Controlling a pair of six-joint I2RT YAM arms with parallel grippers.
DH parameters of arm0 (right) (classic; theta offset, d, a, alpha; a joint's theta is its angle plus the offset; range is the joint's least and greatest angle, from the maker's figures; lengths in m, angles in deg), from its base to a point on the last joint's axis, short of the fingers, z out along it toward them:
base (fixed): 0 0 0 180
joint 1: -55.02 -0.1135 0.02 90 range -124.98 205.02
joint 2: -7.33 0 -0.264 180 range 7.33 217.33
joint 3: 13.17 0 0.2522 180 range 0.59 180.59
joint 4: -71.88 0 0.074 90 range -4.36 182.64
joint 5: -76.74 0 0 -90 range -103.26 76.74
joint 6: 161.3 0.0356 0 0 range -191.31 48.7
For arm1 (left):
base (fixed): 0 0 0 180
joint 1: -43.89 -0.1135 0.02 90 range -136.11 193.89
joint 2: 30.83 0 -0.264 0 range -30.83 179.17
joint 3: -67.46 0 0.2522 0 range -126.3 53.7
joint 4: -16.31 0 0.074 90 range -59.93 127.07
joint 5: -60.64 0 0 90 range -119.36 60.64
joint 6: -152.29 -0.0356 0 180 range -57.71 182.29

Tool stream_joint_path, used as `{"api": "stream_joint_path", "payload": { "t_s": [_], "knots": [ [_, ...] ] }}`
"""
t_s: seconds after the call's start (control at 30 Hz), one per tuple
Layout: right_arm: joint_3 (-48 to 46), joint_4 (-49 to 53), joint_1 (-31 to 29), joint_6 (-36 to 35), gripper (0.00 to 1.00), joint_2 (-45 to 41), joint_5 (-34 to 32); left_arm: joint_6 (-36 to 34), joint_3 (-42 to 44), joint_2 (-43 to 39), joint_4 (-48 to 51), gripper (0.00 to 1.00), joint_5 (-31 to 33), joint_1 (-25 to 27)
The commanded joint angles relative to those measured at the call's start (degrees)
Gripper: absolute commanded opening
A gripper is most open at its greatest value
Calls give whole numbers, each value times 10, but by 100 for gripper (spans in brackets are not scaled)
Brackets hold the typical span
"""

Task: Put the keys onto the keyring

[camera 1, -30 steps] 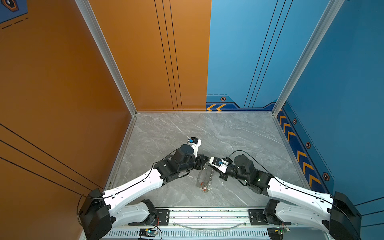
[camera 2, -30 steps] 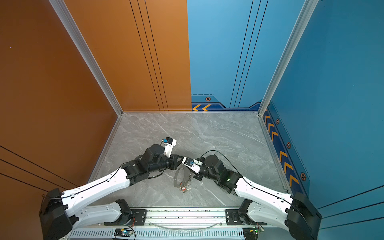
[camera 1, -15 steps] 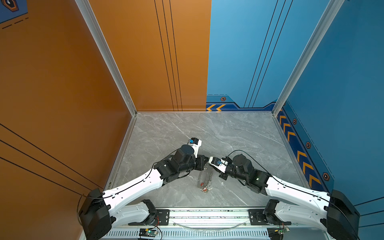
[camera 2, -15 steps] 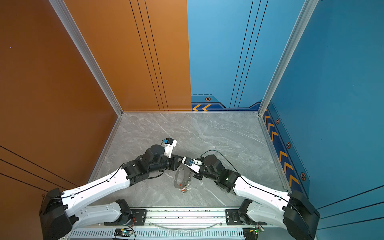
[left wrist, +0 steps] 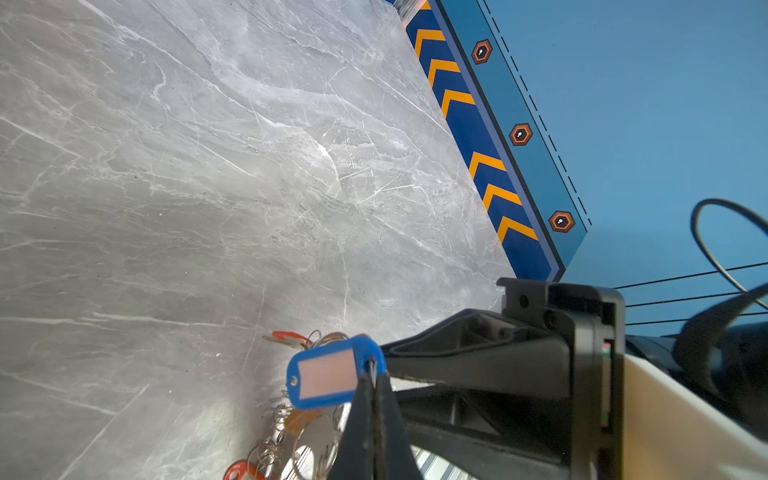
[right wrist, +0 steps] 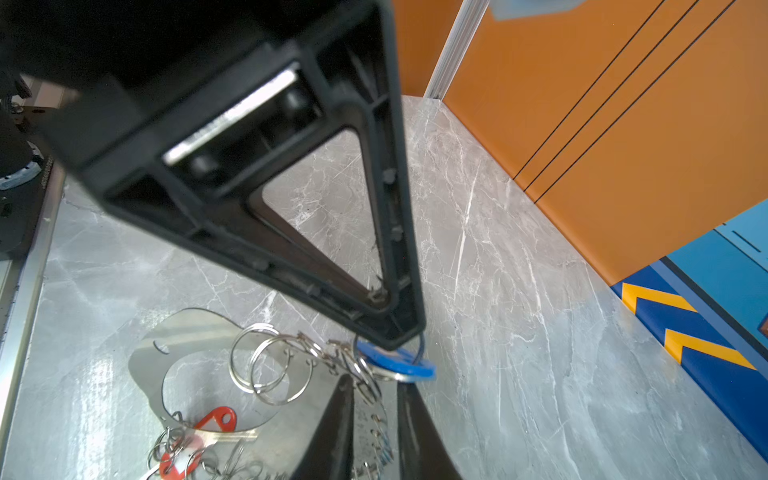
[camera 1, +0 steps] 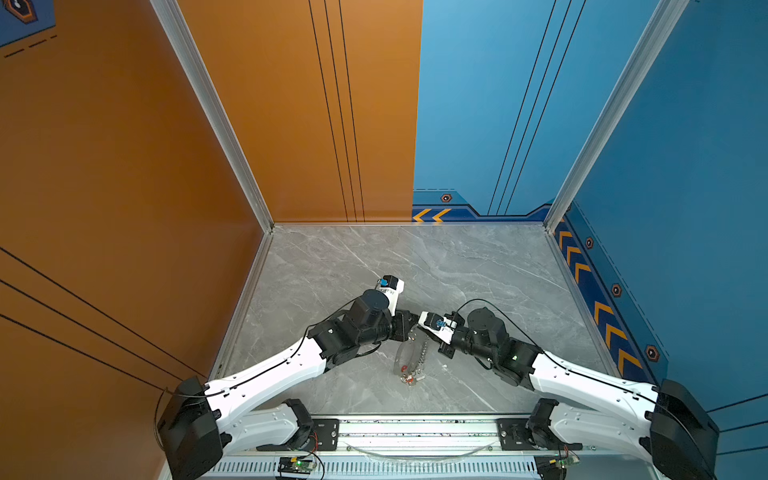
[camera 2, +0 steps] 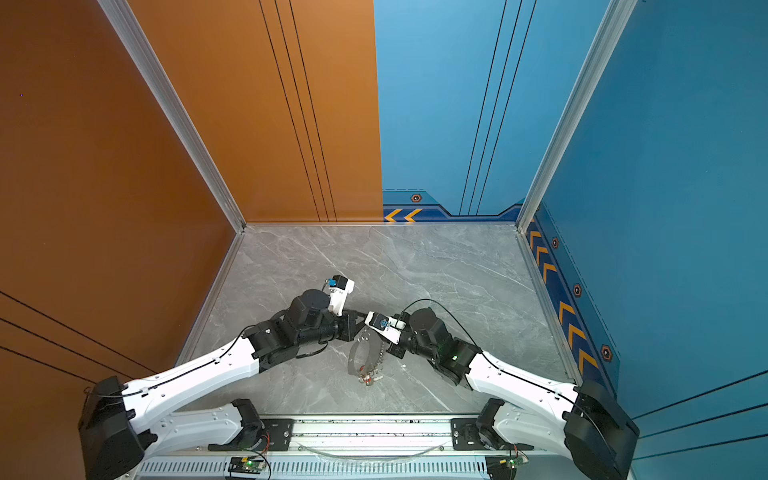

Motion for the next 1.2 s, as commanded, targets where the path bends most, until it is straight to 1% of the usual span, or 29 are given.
{"api": "stream_joint_path", "payload": {
  "t_s": [0.0,0.17,0.53,0.67,0.83,0.93,1.17],
  "knots": [
    [-1,-13,0,4,20,5,33,-17,-17,-10,-2,0,4,7],
    [2,-5,0,1,16,6,39,-16,-16,-12,-1,0,8,7],
    [0,-31,-5,-2,16,13,49,-17,-21,-3,-1,0,-1,7],
    [0,-42,-6,3,15,16,51,-17,-23,-3,0,0,0,6],
    [-7,-61,-7,13,14,14,44,-17,-24,-3,3,0,0,7],
    [-13,-74,-6,22,16,11,33,-17,-21,-3,3,0,1,7],
    [-19,-93,-6,32,16,8,13,-16,-20,-3,3,0,-2,7]
  ]
}}
